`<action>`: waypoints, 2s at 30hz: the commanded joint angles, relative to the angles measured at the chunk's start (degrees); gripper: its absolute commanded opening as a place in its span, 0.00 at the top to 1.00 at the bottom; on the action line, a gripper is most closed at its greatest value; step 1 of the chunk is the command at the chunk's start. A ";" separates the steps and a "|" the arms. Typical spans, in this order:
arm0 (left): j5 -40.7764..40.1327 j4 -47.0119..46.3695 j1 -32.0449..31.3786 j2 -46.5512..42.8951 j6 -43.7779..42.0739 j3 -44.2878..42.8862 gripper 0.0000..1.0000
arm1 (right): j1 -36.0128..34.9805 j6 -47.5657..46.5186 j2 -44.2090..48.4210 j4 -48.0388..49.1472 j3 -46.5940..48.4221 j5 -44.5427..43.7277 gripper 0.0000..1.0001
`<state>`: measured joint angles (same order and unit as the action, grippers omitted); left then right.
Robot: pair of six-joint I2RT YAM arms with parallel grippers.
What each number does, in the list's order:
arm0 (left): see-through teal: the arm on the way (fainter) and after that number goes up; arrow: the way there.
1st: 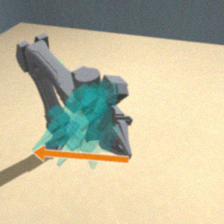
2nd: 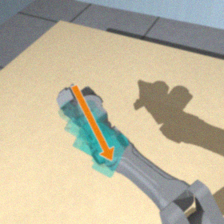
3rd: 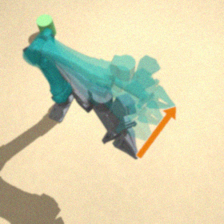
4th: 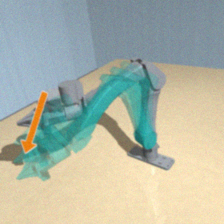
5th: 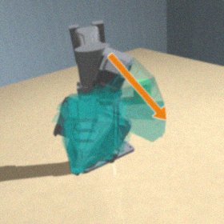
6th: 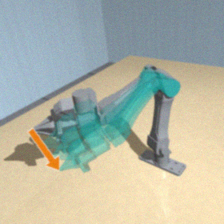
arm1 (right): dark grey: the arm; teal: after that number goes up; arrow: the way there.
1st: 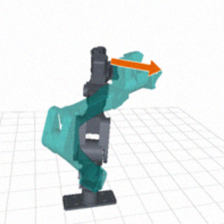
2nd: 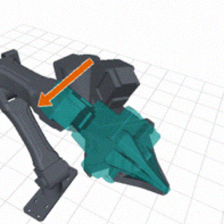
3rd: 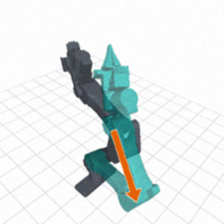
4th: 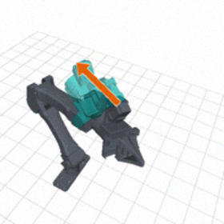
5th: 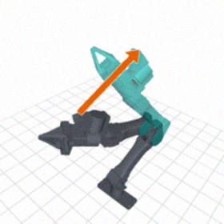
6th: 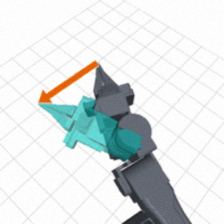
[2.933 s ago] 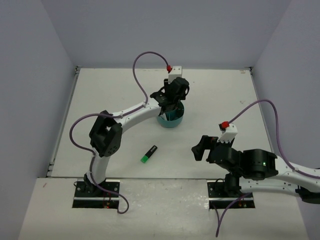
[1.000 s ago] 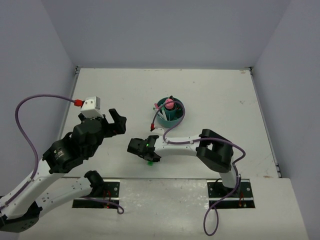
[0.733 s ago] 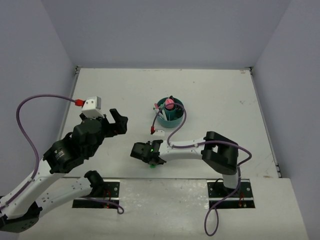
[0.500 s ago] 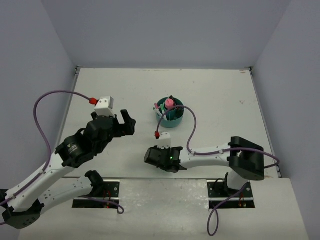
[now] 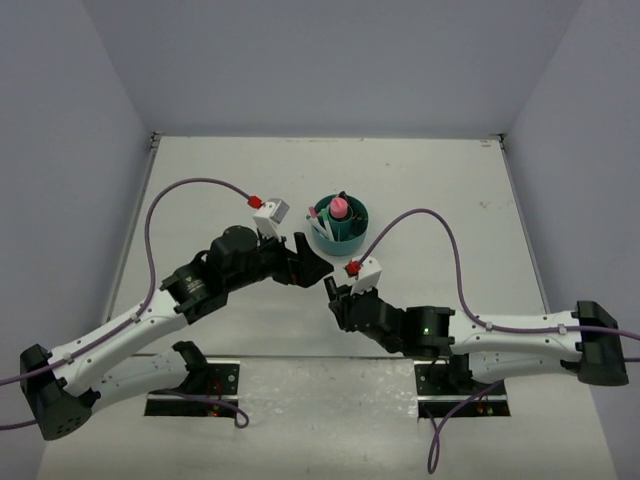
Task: Sort the stationery into containers
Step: Pick up the pen from the center of the board, then place the pen in the storage box.
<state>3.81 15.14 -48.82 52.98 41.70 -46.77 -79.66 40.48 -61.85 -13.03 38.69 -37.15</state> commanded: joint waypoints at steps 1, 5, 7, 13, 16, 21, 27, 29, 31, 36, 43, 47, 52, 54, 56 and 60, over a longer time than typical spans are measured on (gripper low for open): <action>10.75 -10.98 0.04 3.03 3.62 1.92 0.00 | -0.23 -3.18 5.21 4.09 -1.36 -3.90 1.00; 11.89 -16.58 0.01 6.13 6.36 3.67 0.01 | -0.23 -4.18 8.78 3.77 -1.02 -2.58 1.00; 12.25 -18.60 -0.10 7.06 7.50 4.79 0.04 | -0.23 -4.18 9.46 3.05 -0.65 -2.58 1.00; 13.63 -22.78 -0.05 9.02 9.54 6.56 0.33 | -0.28 -3.96 12.18 2.61 -0.94 -3.02 1.00; 13.77 -23.77 -0.05 10.35 10.10 7.13 0.39 | -0.32 -4.51 13.39 3.75 -1.45 -2.03 1.00; 14.57 -25.90 -0.14 12.45 10.87 7.14 0.67 | -0.32 -5.11 15.24 5.51 -2.35 -0.26 1.00; 14.74 -26.40 -0.31 13.81 8.61 5.22 1.00 | -0.32 -4.56 18.23 5.40 -3.88 -0.20 0.46; 13.00 -24.63 -0.31 14.43 6.28 2.96 1.00 | -0.32 -2.82 19.62 3.01 -4.07 -1.37 0.24; 9.71 -20.24 -0.32 15.57 3.16 -0.35 1.00 | -0.32 0.18 20.49 -3.28 -2.91 -3.57 0.19; -5.31 -14.98 -0.33 21.85 -4.11 -11.91 1.00 | -0.32 22.14 21.84 -29.05 4.07 -14.28 0.11; -19.34 -13.12 -0.22 35.52 -16.68 -30.50 1.00 | -0.32 30.89 24.70 -48.58 10.87 -16.11 0.10; -25.18 -14.17 0.21 44.99 -23.78 -41.45 1.00 | -0.32 30.19 28.10 -47.70 9.30 -14.71 0.10; -29.82 -17.68 0.66 51.84 -30.33 -47.17 1.00 | -0.32 28.51 32.22 -45.01 7.27 -13.34 0.10; -29.98 -18.17 0.79 54.17 -31.35 -47.92 1.00 | -0.32 27.20 33.41 -43.68 6.77 -12.93 0.10; -30.09 -19.33 0.91 56.13 -31.85 -47.52 1.00 | -0.32 25.74 34.29 -42.12 6.10 -12.79 0.09; -29.38 -23.31 0.96 58.46 -32.08 -45.51 1.00 | -0.32 24.21 34.07 -39.84 5.17 -12.34 0.09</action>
<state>-23.66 -1.50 -48.33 109.86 13.10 -92.16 -79.83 65.84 -27.86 -56.87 44.85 -48.88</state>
